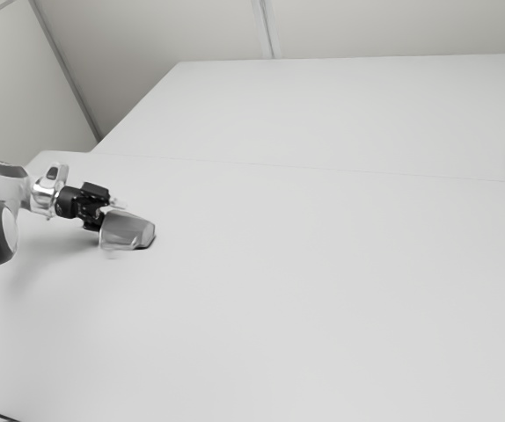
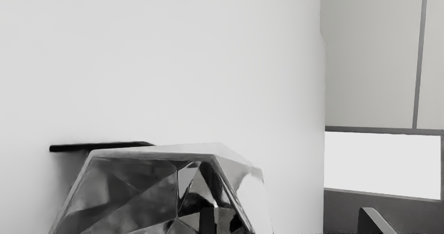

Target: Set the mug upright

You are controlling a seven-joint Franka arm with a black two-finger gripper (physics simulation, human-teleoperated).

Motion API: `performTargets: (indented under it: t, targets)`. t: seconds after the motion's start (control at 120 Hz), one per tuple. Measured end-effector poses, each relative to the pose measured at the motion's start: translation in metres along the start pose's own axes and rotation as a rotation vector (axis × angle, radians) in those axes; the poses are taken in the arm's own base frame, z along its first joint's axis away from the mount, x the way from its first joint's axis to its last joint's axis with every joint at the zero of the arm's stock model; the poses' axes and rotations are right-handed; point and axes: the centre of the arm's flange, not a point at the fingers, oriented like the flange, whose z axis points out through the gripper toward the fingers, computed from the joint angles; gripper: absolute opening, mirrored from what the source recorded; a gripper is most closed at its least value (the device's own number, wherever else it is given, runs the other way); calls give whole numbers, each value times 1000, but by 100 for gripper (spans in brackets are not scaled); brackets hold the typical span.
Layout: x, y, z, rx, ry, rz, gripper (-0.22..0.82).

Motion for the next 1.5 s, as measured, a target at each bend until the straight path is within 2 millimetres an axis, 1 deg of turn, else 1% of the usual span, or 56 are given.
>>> performTargets:
  t: [0.05, 0.092, 0.142, 0.208, 0.3, 0.358, 0.433, 0.542, 0.65, 0.708, 0.758, 0.817, 0.867, 0.992, 1.067, 1.15, 1.225, 1.325, 1.4, 1.5]
  targets:
    - [0, 2, 0, -8, 1, 12, 23]
    - [0, 3, 0, -13, 1, 21, 14]
    - [0, 3, 0, -18, 1, 31, 5]
    - [0, 5, 1, -21, 1, 44, -2]
    - [0, 7, 0, -24, 1, 60, -9]
    - [1, 12, 0, -24, 1, 75, -12]
    - [2, 23, -2, -19, 0, 98, -13]
    - [-8, 49, -2, -9, -11, 113, -15]
    - [-4, 99, 17, 108, -115, 169, -16]
    - [-1, 132, 33, 199, -182, 212, -16]
    - [-1, 155, 48, 276, -237, 238, -17]
    - [-12, 171, 63, 348, -280, 246, -17]
    - [-17, 181, 77, 406, -313, 259, -17]
    - [-31, 209, 118, 579, -403, 316, -17]
    - [-44, 225, 135, 703, -438, 352, -17]
    - [-58, 233, 148, 820, -451, 379, -17]
    - [-63, 234, 158, 900, -440, 397, -17]
    - [-79, 228, 168, 982, -413, 406, -17]
    - [-91, 217, 178, 1018, -387, 401, -17]
    - [-98, 207, 184, 1052, -333, 396, -17]
